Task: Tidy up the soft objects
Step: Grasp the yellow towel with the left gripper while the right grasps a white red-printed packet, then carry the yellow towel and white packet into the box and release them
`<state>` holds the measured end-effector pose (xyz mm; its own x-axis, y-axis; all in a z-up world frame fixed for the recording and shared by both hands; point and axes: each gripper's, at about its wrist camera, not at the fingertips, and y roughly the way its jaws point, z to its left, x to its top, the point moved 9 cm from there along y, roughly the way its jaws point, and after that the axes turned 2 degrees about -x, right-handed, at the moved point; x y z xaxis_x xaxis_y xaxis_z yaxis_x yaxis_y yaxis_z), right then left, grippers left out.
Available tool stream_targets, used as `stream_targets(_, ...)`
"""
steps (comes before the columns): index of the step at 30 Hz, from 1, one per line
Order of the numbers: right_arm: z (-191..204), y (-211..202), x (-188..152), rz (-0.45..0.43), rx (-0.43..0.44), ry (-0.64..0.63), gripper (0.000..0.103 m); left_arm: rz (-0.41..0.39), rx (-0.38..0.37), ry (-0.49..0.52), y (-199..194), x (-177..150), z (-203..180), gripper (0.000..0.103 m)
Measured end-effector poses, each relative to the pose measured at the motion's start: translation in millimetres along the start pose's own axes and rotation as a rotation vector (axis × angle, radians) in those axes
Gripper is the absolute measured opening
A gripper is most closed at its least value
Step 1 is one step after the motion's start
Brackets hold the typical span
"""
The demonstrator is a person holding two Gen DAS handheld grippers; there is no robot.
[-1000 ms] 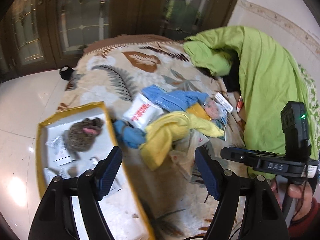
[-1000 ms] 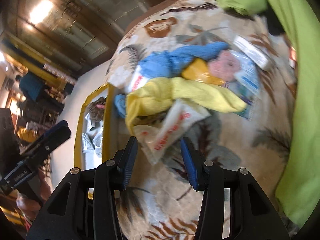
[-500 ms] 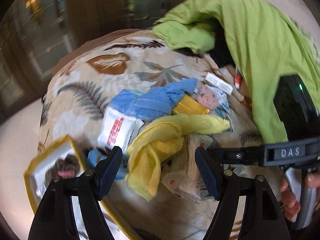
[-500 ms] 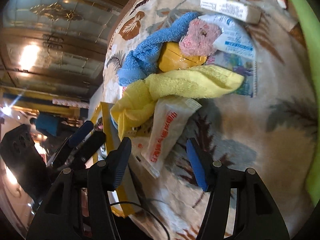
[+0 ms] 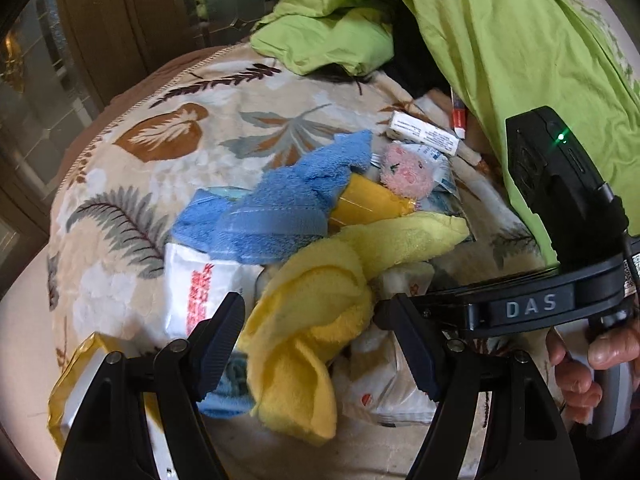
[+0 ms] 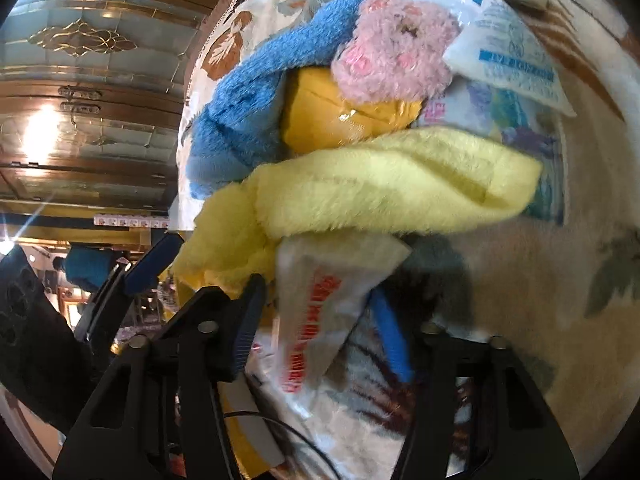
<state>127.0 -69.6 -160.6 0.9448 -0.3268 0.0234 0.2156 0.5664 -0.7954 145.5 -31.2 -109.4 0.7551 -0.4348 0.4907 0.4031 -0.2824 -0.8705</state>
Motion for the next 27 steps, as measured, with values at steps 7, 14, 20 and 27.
stream_targets(7,-12,-6,-1,0.012,0.020,-0.047,0.031,0.045,-0.028,0.012,21,0,-2,0.075)
stream_targets(14,-31,-25,-9,0.003,-0.029,-0.090,0.030,0.045,-0.063,-0.122,21,-3,8,0.043)
stream_targets(20,-34,-35,-17,0.008,-0.015,-0.070,0.030,0.007,-0.036,-0.122,7,-5,-5,0.041)
stream_targets(27,-24,-41,-25,0.014,0.000,-0.093,0.030,-0.022,-0.062,-0.192,-15,-11,-10,0.041)
